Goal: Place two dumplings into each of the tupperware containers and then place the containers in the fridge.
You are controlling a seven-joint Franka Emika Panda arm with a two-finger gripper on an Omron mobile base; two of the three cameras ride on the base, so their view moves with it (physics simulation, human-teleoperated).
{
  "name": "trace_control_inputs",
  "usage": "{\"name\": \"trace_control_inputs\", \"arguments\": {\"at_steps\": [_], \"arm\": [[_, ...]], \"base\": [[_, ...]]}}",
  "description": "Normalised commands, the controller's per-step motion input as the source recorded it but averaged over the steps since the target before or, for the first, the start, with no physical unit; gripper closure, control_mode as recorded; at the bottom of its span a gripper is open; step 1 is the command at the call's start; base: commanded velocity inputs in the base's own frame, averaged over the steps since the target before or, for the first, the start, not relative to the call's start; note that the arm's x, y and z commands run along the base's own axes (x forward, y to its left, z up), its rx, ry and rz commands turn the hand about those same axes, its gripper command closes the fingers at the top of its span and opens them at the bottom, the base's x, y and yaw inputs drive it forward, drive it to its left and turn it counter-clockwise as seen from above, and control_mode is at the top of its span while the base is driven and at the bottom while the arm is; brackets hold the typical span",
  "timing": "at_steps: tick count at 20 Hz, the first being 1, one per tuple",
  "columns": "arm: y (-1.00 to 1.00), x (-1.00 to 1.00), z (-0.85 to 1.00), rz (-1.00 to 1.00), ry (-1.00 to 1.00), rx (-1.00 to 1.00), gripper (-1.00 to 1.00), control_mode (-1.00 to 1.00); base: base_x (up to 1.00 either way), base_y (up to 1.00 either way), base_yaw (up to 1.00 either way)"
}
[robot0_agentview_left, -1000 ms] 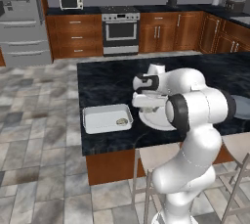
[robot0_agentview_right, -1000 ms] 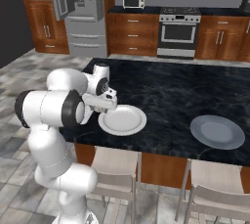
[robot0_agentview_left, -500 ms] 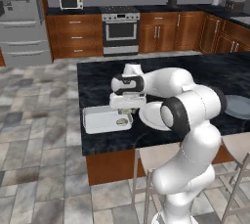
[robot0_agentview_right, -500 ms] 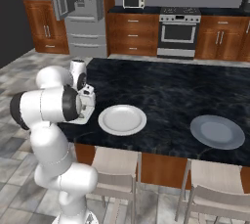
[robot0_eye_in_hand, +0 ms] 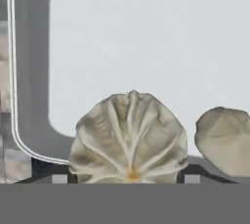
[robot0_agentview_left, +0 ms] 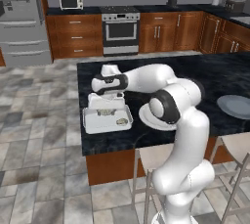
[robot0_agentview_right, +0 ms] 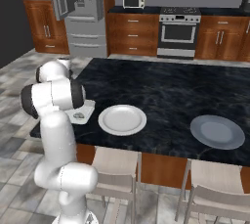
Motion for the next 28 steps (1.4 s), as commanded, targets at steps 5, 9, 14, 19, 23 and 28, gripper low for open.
{"name": "trace_control_inputs", "arguments": {"at_steps": [5,9,14,19,23,28], "arm": [[0.05,0.42,-0.59,0.0,0.0,0.0,1.0,-1.0],[0.0,0.36,-0.64,0.0,0.0,0.0,1.0,-1.0],[0.02,0.12,-0.36,0.0,0.0,0.0,-1.0,-1.0],[-0.09,-0.03,0.04,0.0,-0.03,0.0,-1.0,-1.0],[-0.14,-0.13,0.18,0.0,-0.01,0.0,-1.0,-1.0],[-0.46,-0.13,0.28,0.0,-0.02,0.05,-1.0,-1.0]], "base": [[0.0,0.0,0.0],[0.0,0.0,0.0],[0.0,0.0,0.0],[0.0,0.0,0.0],[0.0,0.0,0.0],[0.0,0.0,0.0]]}}
